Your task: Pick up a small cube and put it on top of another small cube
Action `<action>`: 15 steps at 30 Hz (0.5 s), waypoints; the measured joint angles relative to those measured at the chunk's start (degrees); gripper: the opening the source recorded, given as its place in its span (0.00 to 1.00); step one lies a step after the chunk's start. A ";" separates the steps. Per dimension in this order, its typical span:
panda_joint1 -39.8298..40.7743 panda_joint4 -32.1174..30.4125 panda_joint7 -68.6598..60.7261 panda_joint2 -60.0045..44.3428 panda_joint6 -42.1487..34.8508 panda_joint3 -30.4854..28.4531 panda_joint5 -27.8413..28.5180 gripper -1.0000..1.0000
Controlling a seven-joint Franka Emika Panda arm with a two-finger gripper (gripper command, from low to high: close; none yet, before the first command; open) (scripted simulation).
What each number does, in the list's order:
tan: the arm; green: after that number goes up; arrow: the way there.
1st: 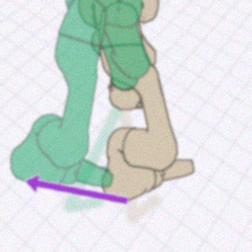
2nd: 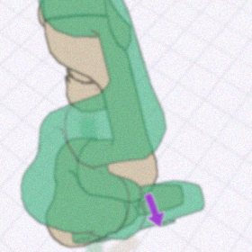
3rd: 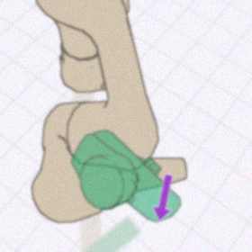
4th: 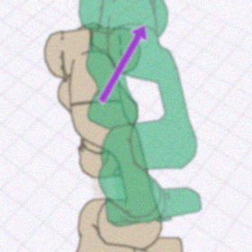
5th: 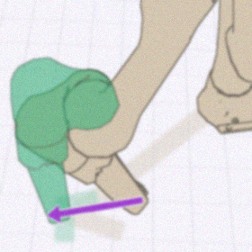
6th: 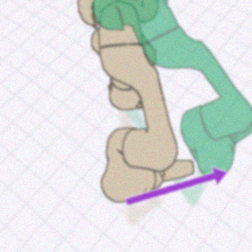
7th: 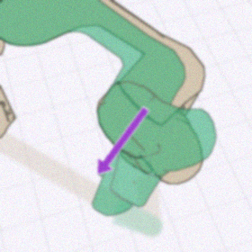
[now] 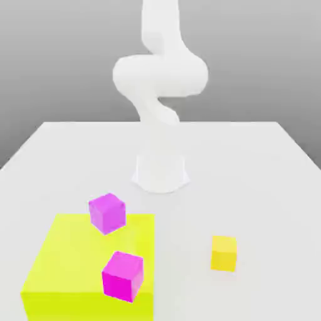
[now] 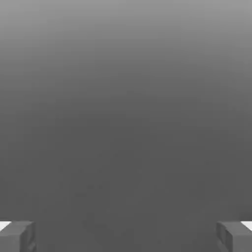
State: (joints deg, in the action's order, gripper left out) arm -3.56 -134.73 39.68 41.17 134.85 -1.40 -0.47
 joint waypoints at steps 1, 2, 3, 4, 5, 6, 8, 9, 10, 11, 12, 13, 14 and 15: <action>-1.73 -1.38 -2.95 -2.28 1.47 -0.69 -0.20 0.50; -3.30 -2.68 -5.77 -4.43 2.85 -1.27 -0.44 0.50; -4.75 -3.95 -8.52 -6.50 4.18 -1.77 -0.71 0.50; -6.17 -5.19 -11.20 -8.53 5.49 -2.25 -0.96 0.50; -7.58 -6.42 -13.84 -10.53 6.78 -2.71 -1.20 0.50; -9.09 -7.64 -16.37 -12.52 8.08 -3.25 -1.31 0.50; -11.75 -10.08 -21.64 -16.50 10.64 -3.99 -1.82 0.50; -12.95 -11.30 -24.30 -18.49 11.91 -4.21 -2.13 0.50; -14.14 -12.51 -26.91 -20.48 13.18 -4.42 -2.34 0.50; -15.27 -13.73 -29.55 -22.47 14.46 -4.57 -2.62 0.50; -16.37 -14.94 -32.17 -24.45 15.75 -4.67 -2.87 0.50; -17.48 -16.17 -34.69 -26.43 17.04 -4.79 -2.99 0.50; -18.45 -17.38 -37.26 -28.40 18.32 -4.77 -3.16 0.50; -19.29 -18.60 -39.78 -30.37 19.60 -4.63 -3.27 0.50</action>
State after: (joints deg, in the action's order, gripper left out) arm -22.85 -153.33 -0.09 10.80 154.44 -6.03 -3.74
